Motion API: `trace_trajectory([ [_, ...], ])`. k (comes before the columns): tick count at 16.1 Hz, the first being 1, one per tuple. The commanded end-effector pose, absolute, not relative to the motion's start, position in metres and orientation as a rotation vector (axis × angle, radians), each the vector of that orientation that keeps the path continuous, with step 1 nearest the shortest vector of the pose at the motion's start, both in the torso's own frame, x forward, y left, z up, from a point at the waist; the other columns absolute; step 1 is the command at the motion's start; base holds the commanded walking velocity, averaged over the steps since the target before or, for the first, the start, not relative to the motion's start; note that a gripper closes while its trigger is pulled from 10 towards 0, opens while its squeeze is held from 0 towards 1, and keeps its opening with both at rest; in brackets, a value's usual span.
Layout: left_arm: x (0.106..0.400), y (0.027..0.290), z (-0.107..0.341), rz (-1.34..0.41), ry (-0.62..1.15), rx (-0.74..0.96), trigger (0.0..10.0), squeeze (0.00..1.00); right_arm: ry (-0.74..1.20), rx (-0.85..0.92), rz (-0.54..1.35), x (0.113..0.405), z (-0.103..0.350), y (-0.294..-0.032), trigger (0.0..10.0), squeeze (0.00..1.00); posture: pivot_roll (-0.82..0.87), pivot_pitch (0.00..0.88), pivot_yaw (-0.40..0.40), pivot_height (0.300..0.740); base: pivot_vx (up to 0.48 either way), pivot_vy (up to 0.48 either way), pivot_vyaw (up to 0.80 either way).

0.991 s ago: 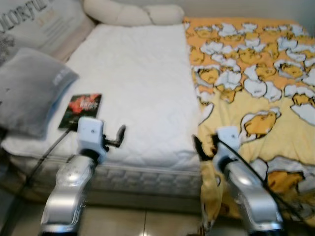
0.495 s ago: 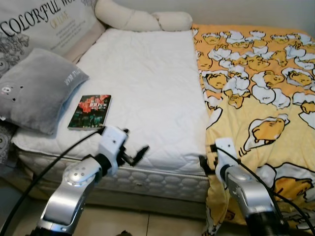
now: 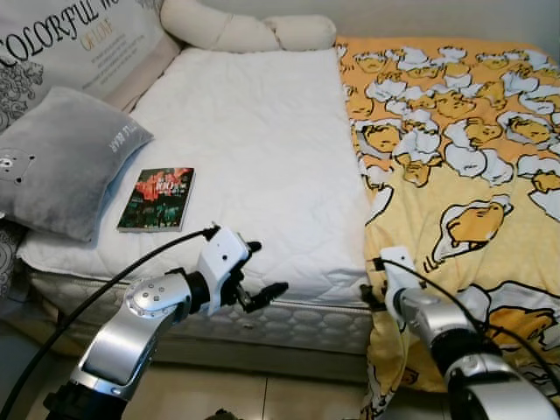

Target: Clean up the room

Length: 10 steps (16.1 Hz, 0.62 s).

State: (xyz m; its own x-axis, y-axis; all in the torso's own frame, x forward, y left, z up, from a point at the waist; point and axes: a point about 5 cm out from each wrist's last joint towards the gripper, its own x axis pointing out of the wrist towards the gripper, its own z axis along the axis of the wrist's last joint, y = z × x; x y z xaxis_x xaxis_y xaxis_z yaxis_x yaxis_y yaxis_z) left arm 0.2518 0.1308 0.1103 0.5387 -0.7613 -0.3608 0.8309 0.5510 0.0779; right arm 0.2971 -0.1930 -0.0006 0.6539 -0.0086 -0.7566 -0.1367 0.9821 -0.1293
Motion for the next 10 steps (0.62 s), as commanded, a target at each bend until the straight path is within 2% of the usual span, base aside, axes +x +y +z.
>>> trace_trajectory([
  [1, 0.25, 0.13, 0.113, -0.979, 0.3, 0.265, 10.0, 0.0, 0.851, -0.201, 0.05, 0.299, 0.002, -0.201, 0.0, 0.0, 0.0, 0.0, 0.036, 0.74, 0.0, 0.0, 0.0],
  [5, 0.249, 0.132, 0.113, -0.984, 0.307, 0.263, 10.0, 0.0, 0.848, -0.206, 0.048, 0.302, 0.004, -0.207, 0.0, 0.0, -0.01, 0.0, 0.034, 0.74, 0.0, 0.0, 0.0],
  [10, 0.251, 0.133, 0.113, -0.978, 0.307, 0.268, 10.0, 0.0, 0.865, -0.178, 0.125, 0.298, -0.003, -0.193, 0.0, 0.0, -0.01, 0.0, 0.028, 0.74, 0.0, 0.0, 0.0],
])
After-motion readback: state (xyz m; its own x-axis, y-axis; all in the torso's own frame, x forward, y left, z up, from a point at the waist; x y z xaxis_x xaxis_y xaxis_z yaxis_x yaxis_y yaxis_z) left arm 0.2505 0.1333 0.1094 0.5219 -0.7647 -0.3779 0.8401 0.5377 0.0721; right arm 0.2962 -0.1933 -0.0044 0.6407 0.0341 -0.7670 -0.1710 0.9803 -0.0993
